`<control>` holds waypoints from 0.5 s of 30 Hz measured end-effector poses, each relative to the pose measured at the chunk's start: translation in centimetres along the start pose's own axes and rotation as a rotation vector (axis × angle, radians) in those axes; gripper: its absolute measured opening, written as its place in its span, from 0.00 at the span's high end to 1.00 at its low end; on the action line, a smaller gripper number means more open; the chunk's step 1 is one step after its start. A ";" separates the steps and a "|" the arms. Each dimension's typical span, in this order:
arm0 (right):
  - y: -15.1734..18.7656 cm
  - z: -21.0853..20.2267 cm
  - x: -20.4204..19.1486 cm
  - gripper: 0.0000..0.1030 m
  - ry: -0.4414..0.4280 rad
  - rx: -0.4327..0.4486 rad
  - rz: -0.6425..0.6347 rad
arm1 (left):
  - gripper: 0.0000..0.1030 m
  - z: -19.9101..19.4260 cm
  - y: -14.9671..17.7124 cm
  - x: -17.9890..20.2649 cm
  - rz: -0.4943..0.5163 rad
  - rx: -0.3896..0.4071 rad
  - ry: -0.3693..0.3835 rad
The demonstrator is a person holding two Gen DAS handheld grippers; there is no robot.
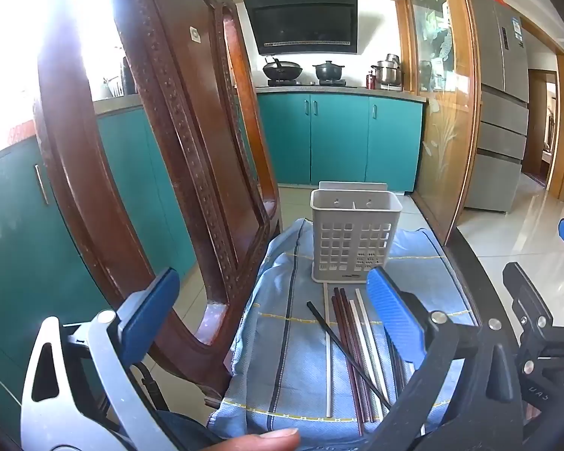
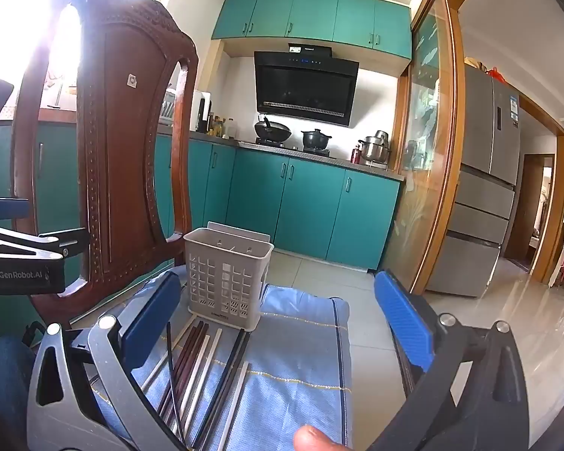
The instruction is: Organize utensils
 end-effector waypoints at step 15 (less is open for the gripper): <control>-0.1 -0.2 0.1 0.02 0.001 0.003 0.001 | 0.04 0.0 -0.3 0.3 0.008 0.000 0.001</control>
Point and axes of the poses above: each gripper's, at about its wrist camera, not at the fingertips, and z roughly the way its jaws point, x to its right, y to its underside, the point moved 2 cm from there along z, roughly the way its jaws point, and after that the axes turned 11 degrees about y, right-handed, at the moved point
